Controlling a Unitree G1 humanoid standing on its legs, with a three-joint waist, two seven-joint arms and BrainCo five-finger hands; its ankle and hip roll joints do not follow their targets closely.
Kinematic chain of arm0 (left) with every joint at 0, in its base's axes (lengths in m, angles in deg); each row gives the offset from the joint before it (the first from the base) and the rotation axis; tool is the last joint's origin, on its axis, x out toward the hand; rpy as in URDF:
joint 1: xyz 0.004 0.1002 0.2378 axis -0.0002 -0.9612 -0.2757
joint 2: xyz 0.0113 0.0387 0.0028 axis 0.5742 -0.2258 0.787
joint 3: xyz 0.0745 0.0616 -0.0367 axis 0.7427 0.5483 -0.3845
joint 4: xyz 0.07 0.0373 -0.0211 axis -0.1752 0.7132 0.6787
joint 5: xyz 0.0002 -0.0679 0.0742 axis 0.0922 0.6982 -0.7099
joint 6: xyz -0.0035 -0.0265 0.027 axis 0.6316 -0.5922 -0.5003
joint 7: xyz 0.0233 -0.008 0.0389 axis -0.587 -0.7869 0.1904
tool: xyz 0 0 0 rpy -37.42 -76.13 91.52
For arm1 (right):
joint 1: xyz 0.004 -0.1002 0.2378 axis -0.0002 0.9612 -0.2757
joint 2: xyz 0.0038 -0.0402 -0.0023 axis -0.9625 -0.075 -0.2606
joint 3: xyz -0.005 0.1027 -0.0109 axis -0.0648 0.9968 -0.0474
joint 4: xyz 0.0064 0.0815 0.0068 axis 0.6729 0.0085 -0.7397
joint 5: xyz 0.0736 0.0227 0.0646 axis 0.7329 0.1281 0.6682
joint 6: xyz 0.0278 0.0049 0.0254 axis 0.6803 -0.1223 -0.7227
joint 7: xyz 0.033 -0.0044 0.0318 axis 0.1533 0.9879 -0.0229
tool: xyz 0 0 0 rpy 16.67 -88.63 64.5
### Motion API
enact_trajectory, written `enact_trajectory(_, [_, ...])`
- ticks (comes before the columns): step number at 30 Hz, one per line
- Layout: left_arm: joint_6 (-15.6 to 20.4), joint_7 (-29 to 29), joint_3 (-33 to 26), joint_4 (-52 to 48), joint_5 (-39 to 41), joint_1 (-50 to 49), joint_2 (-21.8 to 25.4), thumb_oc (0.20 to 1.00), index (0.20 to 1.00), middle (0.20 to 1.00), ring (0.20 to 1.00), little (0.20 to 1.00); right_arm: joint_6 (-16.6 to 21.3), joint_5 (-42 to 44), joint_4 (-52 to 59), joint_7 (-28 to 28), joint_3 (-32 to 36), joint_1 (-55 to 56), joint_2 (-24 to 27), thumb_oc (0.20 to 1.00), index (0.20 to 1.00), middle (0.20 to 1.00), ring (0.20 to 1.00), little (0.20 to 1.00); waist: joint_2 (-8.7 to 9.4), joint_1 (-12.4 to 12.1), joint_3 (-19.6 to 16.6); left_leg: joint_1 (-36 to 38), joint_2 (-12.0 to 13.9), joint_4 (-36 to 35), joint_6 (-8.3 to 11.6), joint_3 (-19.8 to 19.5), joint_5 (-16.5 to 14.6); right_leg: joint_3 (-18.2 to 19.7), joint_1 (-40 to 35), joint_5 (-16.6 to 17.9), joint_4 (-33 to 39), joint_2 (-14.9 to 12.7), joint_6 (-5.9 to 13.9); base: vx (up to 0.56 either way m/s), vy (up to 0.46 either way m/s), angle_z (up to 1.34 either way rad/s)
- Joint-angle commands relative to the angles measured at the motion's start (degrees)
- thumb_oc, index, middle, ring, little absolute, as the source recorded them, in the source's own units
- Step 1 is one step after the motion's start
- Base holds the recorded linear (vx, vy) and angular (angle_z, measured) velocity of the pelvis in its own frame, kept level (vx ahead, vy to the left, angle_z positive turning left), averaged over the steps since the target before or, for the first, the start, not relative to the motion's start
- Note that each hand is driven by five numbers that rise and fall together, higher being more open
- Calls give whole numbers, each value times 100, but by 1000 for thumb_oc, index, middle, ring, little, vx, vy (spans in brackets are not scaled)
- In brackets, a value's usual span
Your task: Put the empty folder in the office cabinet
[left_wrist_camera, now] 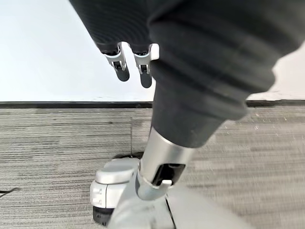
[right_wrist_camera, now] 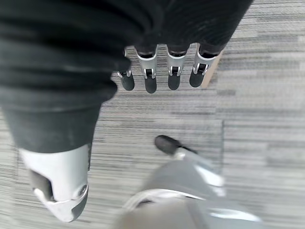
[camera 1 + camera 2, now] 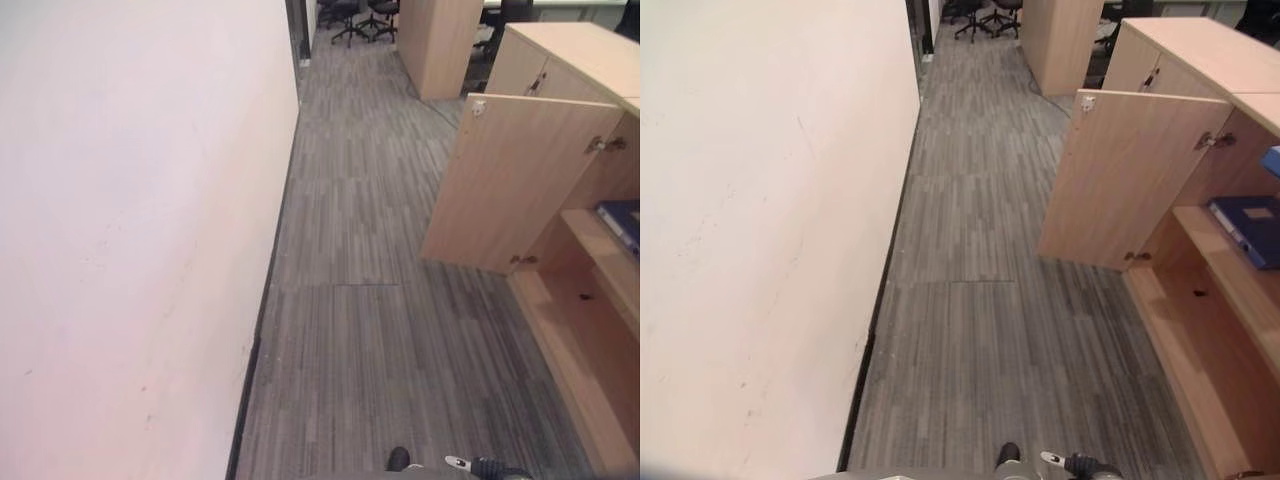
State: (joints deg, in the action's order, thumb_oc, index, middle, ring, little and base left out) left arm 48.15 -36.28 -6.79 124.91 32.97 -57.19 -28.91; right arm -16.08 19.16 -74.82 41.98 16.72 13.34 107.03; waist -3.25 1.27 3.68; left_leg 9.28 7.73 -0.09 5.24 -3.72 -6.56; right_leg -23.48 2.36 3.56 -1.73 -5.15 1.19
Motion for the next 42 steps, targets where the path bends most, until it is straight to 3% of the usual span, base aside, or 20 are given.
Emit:
enact_trajectory(1, [71, 34, -19, -234, -1, 158, 340, 1000, 1000, 1000, 1000, 1000, 3, -107, -274, 0, -108, -171, -238, 1000, 1000, 1000, 1000, 1000, 484, -68, 281, -273, 74, 2219, -20, 189, 1093, 460, 90, -399, -449, -142, 121, 110, -230, 6])
enact_trajectory(2, [71, 34, -19, -234, -1, 158, 340, 1000, 1000, 1000, 1000, 1000, 3, -107, -274, 0, -108, -171, -239, 1000, 1000, 1000, 1000, 1000, 481, -62, 275, -290, 77, 2235, -19, 181, 1086, 454, 95, -399, -448, -140, 120, 150, -372, 10])
enact_trajectory(4, [52, 95, -53, -383, 96, 198, 387, 1000, 1000, 1000, 1000, 1000, -10, -82, -232, 29, -161, -187, -224, 1000, 1000, 1000, 1000, 1000, 693, -216, 482, -1081, 53, 3754, -233, 149, 1408, 520, -111, -496, -369, -58, -76, 76, -284, 0])
enact_trajectory(7, [74, 179, -149, -435, 246, 172, 396, 1000, 1000, 1000, 1000, 1000, -23, -46, -229, 77, -174, -206, -172, 1000, 1000, 1000, 1000, 1000, 849, -435, 592, -1914, -177, 4212, -436, 398, 846, 697, -357, -558, -191, -25, -95, 141, -174, -40])
enact_trajectory(10, [87, 190, -193, -377, 270, 126, 372, 1000, 1000, 1000, 1000, 1000, 13, 1, -203, 83, -158, -190, -161, 1000, 1000, 1000, 1000, 1000, 899, -579, 603, -2230, -281, 2999, -387, 466, 667, 896, -593, -560, 6, -49, 42, 221, 36, -15])
enact_trajectory(11, [103, 178, -206, -347, 291, 112, 375, 1000, 1000, 1000, 1000, 1000, 37, -24, -188, 95, -178, -188, -134, 1000, 1000, 1000, 1000, 1000, 878, -647, 597, -2276, -346, 2072, -321, 341, 757, 994, -686, -598, 76, -30, 103, 365, 179, -39])
enact_trajectory(12, [116, 175, -209, -303, 353, 109, 373, 1000, 1000, 1000, 1000, 1000, 58, -61, -181, 117, -189, -197, -111, 1000, 1000, 1000, 1000, 1000, 714, -745, 573, -2260, -259, 671, -108, -84, 1384, 1130, -929, -736, 133, 76, 162, 294, 151, -39])
enact_trajectory(13, [116, 175, -208, -302, 353, 110, 372, 1000, 1000, 1000, 1000, 1000, 58, -61, -181, 117, -188, -197, -110, 1000, 1000, 1000, 1000, 1000, 713, -740, 569, -2257, -260, 645, -107, -89, 1405, 1124, -924, -731, 135, 76, 162, 404, 200, -38])
enact_trajectory(15, [112, 140, -219, -119, 357, 68, 317, 1000, 1000, 1000, 1000, 1000, 82, -130, -235, 90, -134, -108, -93, 1000, 1000, 1000, 1000, 1000, 516, -776, 475, -2248, -151, -335, 50, -499, 1629, 1330, -1182, -936, 124, 122, 238, 349, 196, -34])
enact_trajectory(19, [79, 133, -302, 52, 283, -51, 270, 1000, 1000, 1000, 1000, 1000, 64, -218, -265, 40, -29, 29, -134, 1000, 1000, 1000, 1000, 1000, 423, -723, 259, -1950, -207, -444, 77, -474, 1740, 1393, -1323, -992, 127, -63, 372, 272, 252, -66])
enact_trajectory(20, [59, 132, -302, 109, 172, -96, 292, 1000, 1000, 1000, 1000, 1000, 39, -209, -286, 26, -12, 95, -198, 1000, 1000, 1000, 1000, 1000, 444, -687, 150, -1762, -363, -465, -14, -307, 1638, 1475, -1293, -922, 94, -274, 485, 184, 199, -32])
enact_trajectory(22, [48, 141, -304, 106, 139, -109, 307, 1000, 1000, 1000, 1000, 1000, 27, -212, -279, 12, -24, 122, -230, 1000, 1000, 1000, 1000, 1000, 456, -679, 102, -1688, -431, -490, -59, -248, 1579, 1512, -1267, -885, 99, -349, 525, 180, 205, -26])
enact_trajectory(27, [55, 181, -332, -5, 79, -45, 390, 1000, 1000, 1000, 1000, 1000, 34, -212, -137, -8, -67, 102, -362, 1000, 1000, 1000, 1000, 1000, 529, -675, -30, -1392, -934, -491, -438, -41, 1128, 1684, -960, -686, -200, -837, 798, 173, 256, -40])
enact_trajectory(29, [47, 179, -353, -10, 76, -36, 407, 1000, 1000, 1000, 1000, 1000, 39, -207, -62, -20, -72, 58, -367, 1000, 1000, 1000, 1000, 1000, 520, -699, -23, -1332, -1005, -491, -511, 70, 1046, 1617, -836, -558, -451, -978, 835, 117, 250, -38])
enact_trajectory(30, [-2, 179, -368, -129, 104, 22, 508, 1000, 1000, 1000, 1000, 1000, 55, -180, 219, -11, -223, -80, -419, 1000, 1000, 1000, 1000, 1000, 451, -753, 76, -1134, -1077, -491, -653, 318, 863, 1100, -431, -129, -1423, -1422, 708, 94, 246, -44])
enact_trajectory(31, [-3, 179, -369, -129, 103, 23, 509, 1000, 1000, 1000, 1000, 1000, 53, -180, 221, -10, -224, -80, -420, 1000, 1000, 1000, 1000, 1000, 458, -757, 80, -1132, -1086, -491, -658, 325, 864, 1111, -421, -135, -1440, -1434, 714, 234, 373, -57])
enact_trajectory(33, [-26, 171, -353, -155, 8, 26, 607, 1000, 1000, 1000, 1000, 1000, 111, -164, 623, 11, -349, -91, -437, 1000, 1000, 1000, 1000, 1000, 511, -715, 193, -730, -1158, -491, -716, 588, 510, 548, -359, -61, -2096, -1758, 709, 216, 207, -90])
enact_trajectory(36, [-37, 194, -383, -168, 14, 29, 637, 1000, 1000, 1000, 1000, 1000, 137, -140, 805, 42, -359, -141, -413, 1000, 1000, 1000, 1000, 1000, 500, -665, 280, -615, -1125, -491, -755, 750, 432, 313, -162, -25, -2143, -1656, 715, 70, 73, -43])
enact_trajectory(39, [-65, 175, -340, -122, 35, 93, 548, 1000, 1000, 1000, 1000, 1000, 128, -144, 758, 135, -382, -365, -383, 1000, 1000, 1000, 1000, 1000, 384, -588, 486, -387, -1036, -491, -728, 1115, 306, -336, 392, 85, -1536, -1168, 778, 70, 39, -41])
enact_trajectory(42, [-84, 118, -306, -88, -76, 104, 479, 1000, 1000, 1000, 1000, 1000, 114, -201, 619, 172, -419, -414, -381, 1000, 1000, 1000, 1000, 1000, 457, -537, 564, -171, -1037, -491, -675, 1296, 163, -743, 568, 445, -502, -837, 889, 164, -56, -71])
